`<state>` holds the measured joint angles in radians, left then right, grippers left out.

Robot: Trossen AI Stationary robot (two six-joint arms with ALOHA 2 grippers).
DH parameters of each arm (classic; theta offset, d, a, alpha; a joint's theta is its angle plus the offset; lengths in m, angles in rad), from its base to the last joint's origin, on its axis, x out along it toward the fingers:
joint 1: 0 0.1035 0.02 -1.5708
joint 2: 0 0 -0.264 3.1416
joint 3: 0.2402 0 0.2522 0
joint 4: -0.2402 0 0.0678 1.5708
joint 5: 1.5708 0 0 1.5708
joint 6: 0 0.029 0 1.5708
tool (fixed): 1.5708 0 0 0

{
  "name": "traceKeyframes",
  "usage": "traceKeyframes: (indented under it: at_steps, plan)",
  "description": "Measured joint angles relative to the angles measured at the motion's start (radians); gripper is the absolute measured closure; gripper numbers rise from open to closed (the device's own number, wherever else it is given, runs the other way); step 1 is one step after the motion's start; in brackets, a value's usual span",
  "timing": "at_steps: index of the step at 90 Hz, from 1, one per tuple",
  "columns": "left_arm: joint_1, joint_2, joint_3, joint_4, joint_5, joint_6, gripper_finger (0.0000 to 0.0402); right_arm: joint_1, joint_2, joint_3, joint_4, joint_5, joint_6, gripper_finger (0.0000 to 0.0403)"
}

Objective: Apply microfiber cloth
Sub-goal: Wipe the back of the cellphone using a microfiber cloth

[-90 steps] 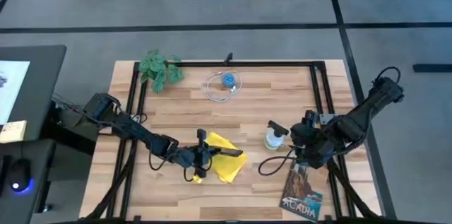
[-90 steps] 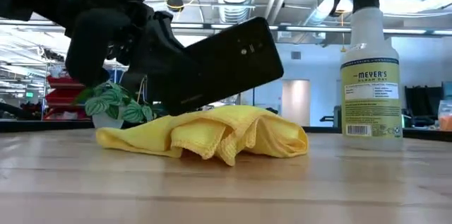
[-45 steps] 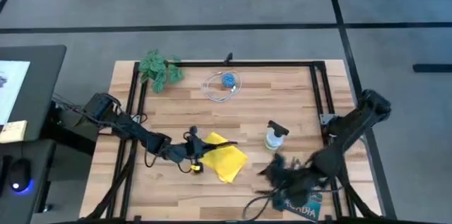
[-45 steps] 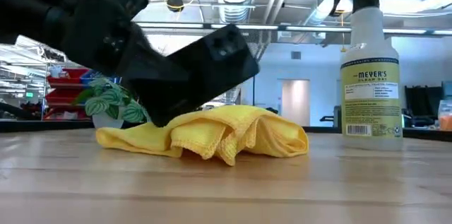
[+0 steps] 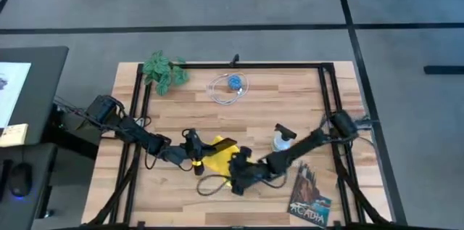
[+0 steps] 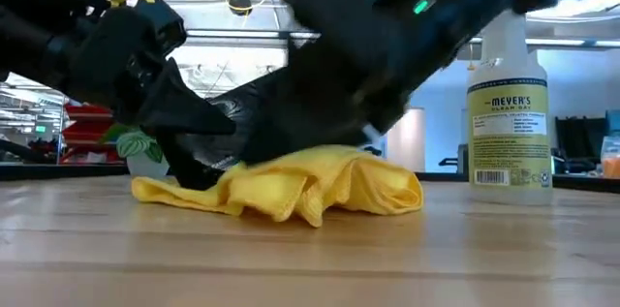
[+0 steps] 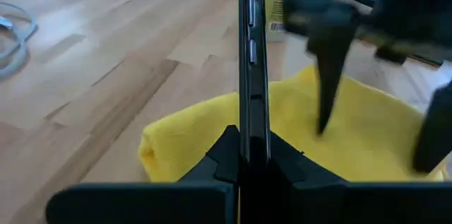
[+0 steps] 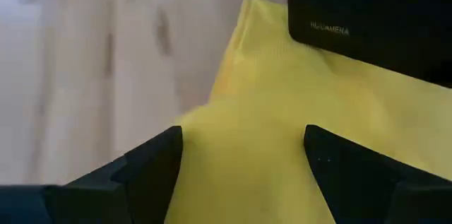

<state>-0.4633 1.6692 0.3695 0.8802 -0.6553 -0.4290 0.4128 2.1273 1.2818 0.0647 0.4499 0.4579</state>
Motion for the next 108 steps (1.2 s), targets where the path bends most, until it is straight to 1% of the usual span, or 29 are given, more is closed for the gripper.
traceKeyframes:
  at_steps: [9,22,32,38,42,49,55,64,66,70,84,91,96,103,108]
  plan:
    - [0.0,-0.002,0.0,0.0,-0.001,0.015,0.0392,-0.023,0.039,0.036,0.0,0.0,-0.022,0.0117]
    - [0.0,-0.002,0.001,-0.02,-0.005,0.018,0.0392,-0.041,0.052,0.051,0.003,0.0,-0.016,0.0117]
    - [0.0,-0.002,0.001,-0.023,-0.005,0.019,0.0392,-0.047,0.052,0.051,-0.024,-0.02,0.031,0.0119]
    - [0.001,-0.002,0.001,-0.023,-0.006,0.016,0.0392,-0.049,0.052,0.052,-0.049,-0.041,0.065,0.0131]
    - [0.001,-0.002,0.001,-0.021,-0.006,0.015,0.0392,-0.048,0.051,0.05,-0.057,-0.048,0.078,0.0148]
    - [0.001,-0.002,0.001,-0.016,-0.005,0.007,0.0392,-0.037,0.05,0.039,-0.061,-0.045,0.104,0.0199]
    - [0.0,-0.002,0.001,-0.007,-0.001,0.002,0.0392,-0.022,0.048,0.027,-0.068,-0.04,0.141,0.0257]
    - [0.0,-0.002,0.001,0.0,0.0,-0.001,0.0392,0.009,0.046,0.01,-0.071,-0.031,0.206,0.0356]
    - [0.0,-0.002,0.001,0.0,0.0,-0.004,0.0392,0.017,0.046,0.009,-0.076,-0.029,0.217,0.0372]
    - [0.0,-0.002,0.001,0.0,0.0,-0.015,0.0392,0.034,0.046,0.008,-0.085,-0.027,0.234,0.0386]
    - [0.004,-0.002,0.001,-0.001,0.014,-0.076,0.0392,0.107,0.01,0.003,-0.12,0.0,0.284,0.0396]
    - [0.012,-0.002,0.001,-0.004,0.04,-0.115,0.0392,0.152,-0.032,-0.001,-0.167,0.067,0.302,0.0398]
    - [0.018,-0.002,0.001,-0.002,0.054,-0.134,0.0392,0.186,-0.075,0.002,-0.184,0.167,0.302,0.0399]
    - [0.028,-0.002,0.001,0.001,0.077,-0.165,0.0392,0.231,-0.145,0.018,-0.176,0.38,0.267,0.04]
    - [0.035,-0.002,0.001,0.009,0.101,-0.184,0.0392,0.252,-0.182,0.027,-0.153,0.544,0.215,0.04]
